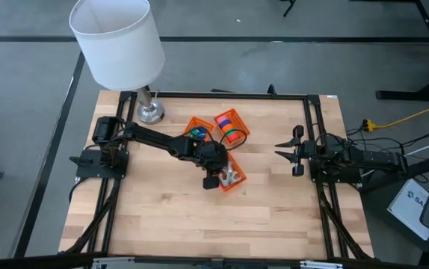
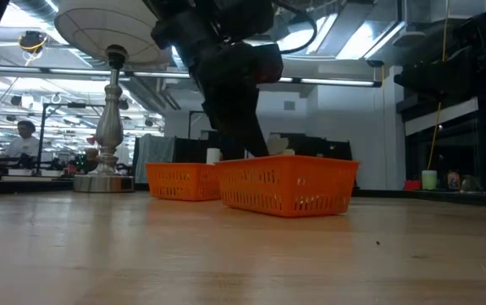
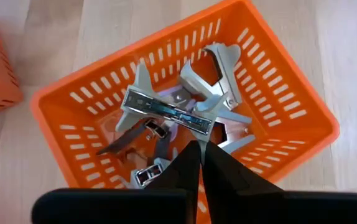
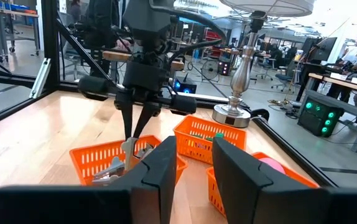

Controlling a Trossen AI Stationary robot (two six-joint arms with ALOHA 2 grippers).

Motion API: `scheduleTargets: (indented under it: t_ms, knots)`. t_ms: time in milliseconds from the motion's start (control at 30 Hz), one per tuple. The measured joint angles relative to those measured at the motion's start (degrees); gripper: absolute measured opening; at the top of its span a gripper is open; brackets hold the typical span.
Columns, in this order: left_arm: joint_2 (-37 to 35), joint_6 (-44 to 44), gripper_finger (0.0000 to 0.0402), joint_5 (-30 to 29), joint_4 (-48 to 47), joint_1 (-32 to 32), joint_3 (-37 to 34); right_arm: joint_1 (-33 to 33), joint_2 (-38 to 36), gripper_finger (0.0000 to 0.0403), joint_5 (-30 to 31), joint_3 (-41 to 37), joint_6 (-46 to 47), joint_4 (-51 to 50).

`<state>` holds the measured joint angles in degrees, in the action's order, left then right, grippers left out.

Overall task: Pick and place Stapler, Stapler remover, tape
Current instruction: Put the gray staple remover into the middle orange bin, then return to Home Position

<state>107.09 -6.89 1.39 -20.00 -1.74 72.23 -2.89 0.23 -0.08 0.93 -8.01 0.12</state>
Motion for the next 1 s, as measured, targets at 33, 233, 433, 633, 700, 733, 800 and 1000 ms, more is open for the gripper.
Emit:
scheduleTargets:
  t_ms: [33, 233, 433, 633, 700, 733, 800, 1000]
  knots:
    - [0.0, 0.0, 0.0011, 0.0, -0.1, 0.0, 0.0, 0.0, 0.0, 0.0108, 0.0, 0.0, 0.0, 0.0]
    - [0.0, 0.0, 0.0022, 0.0, 0.7, 0.0, 0.0, 0.0, 0.0, 0.0108, 0.0, 0.0, 0.0, 0.0]
    - [0.0, -0.1, 0.0038, 0.0, 2.5, 0.0, 0.0, 0.0, 0.0, 0.0108, 0.0, 0.0, 0.0, 0.0]
    - [-2.3, 4.4, 0.0047, 0.7, 6.4, 0.0, 0.0, 0.0, 0.0, 0.0108, 0.0, 0.0, 0.0, 0.0]
    - [-3.6, 7.5, 0.0047, 0.6, 6.8, 0.0, 0.1, 0.0, 0.0, 0.0108, 0.0, 0.0, 0.0, 0.0]
    - [-4.2, 8.7, 0.0047, 0.6, 7.1, 0.0, 0.1, 0.0, 0.0, 0.0108, 0.0, 0.0, 0.0, 0.0]
    - [-5.3, 11.3, 0.0047, 0.6, 7.3, 0.0, 0.1, 0.0, 0.0, 0.0108, 0.0, 0.0, 0.0, 0.0]
    - [-7.5, 17.5, 0.0047, -0.5, 4.1, 0.0, 0.1, 0.0, 0.0, 0.0108, 0.0, 0.0, 0.0, 0.0]
